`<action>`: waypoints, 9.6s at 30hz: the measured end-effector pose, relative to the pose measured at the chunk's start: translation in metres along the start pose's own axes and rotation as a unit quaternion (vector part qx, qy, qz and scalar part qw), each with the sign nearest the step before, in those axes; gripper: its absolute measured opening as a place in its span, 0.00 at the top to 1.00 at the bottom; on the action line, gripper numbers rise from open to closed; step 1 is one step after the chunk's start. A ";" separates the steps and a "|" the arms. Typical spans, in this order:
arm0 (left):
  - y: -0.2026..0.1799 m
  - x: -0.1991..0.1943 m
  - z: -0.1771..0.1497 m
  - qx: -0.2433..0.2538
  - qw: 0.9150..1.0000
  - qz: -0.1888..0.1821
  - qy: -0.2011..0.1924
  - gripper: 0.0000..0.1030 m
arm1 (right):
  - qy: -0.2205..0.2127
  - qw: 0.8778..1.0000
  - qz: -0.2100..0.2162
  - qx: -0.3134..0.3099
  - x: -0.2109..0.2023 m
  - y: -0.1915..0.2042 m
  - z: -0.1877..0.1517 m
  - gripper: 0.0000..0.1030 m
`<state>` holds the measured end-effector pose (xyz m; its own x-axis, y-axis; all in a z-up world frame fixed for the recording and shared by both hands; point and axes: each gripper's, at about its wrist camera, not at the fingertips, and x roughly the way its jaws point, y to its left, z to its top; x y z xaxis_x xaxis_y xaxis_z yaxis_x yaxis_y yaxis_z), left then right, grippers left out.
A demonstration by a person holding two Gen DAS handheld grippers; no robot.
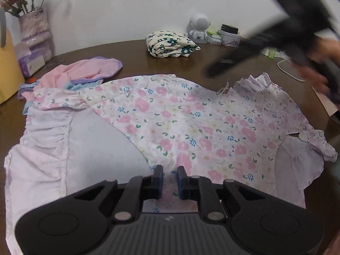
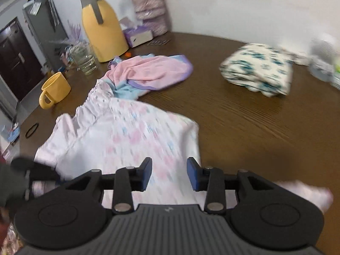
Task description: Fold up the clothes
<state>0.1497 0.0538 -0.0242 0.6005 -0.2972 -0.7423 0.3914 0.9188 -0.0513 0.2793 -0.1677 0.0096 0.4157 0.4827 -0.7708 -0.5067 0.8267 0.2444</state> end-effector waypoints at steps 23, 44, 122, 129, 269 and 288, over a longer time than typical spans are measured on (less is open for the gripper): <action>0.016 -0.033 -0.037 0.003 1.000 0.014 -0.011 0.82 | 0.039 0.995 -0.017 -0.086 0.132 0.053 0.079 1.00; -0.027 -0.067 -0.055 -0.007 0.999 0.000 -0.049 0.77 | -0.019 0.998 -0.060 -0.011 -0.087 -0.012 -0.127 0.57; -0.032 -0.125 -0.109 0.140 0.969 0.199 -0.037 0.99 | 0.006 0.973 -0.148 -0.179 -0.123 0.040 -0.222 0.95; -0.026 -0.120 -0.048 0.222 0.946 0.232 -0.046 1.00 | 0.028 0.940 -0.197 -0.276 -0.121 0.040 -0.174 0.95; 0.087 -0.059 -0.073 -0.121 0.982 0.132 -0.060 0.78 | -0.125 0.975 -0.181 0.015 -0.079 -0.020 -0.182 0.53; 0.083 -0.055 -0.070 -0.108 0.981 0.153 -0.052 0.78 | -0.115 0.974 -0.192 0.040 -0.101 -0.066 -0.195 0.45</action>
<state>0.1003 0.1645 -0.0350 0.7386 -0.0140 -0.6740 0.0313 0.9994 0.0136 0.1231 -0.3274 -0.0435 0.7253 0.1786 -0.6649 -0.2240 0.9744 0.0174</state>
